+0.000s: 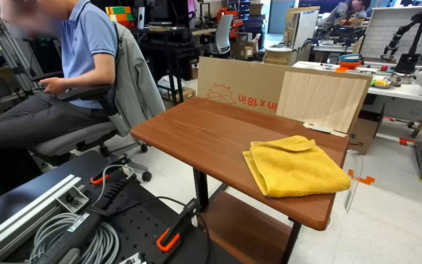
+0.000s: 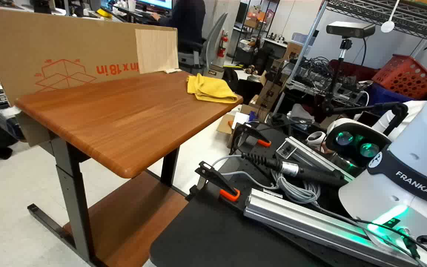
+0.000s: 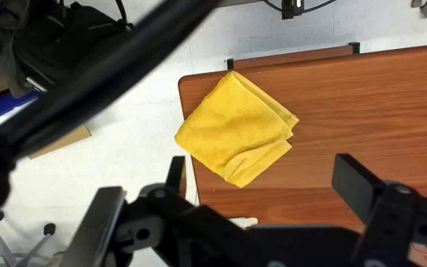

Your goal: Use the yellow towel to wipe the tabletop

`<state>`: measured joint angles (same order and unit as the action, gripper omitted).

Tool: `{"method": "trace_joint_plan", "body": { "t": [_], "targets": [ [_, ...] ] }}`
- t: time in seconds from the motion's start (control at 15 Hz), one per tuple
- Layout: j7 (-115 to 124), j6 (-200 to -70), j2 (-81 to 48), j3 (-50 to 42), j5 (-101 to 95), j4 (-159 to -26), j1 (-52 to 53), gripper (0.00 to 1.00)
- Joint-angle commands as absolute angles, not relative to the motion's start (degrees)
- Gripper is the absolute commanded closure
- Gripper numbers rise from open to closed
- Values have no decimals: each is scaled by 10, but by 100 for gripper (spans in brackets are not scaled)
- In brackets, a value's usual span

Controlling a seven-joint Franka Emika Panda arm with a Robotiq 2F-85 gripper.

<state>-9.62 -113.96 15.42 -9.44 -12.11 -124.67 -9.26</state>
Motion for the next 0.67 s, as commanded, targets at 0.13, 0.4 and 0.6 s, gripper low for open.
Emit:
{"method": "trace_joint_plan", "body": {
  "t": [0.13, 0.4, 0.6],
  "targets": [
    [-96, -1138, 154, -96, -121, -1245, -91, 0],
    [-96, -1138, 154, -96, -121, -1245, -91, 0],
    [-95, -1143, 165, -95, -121, -1250, -91, 0]
  ]
}}
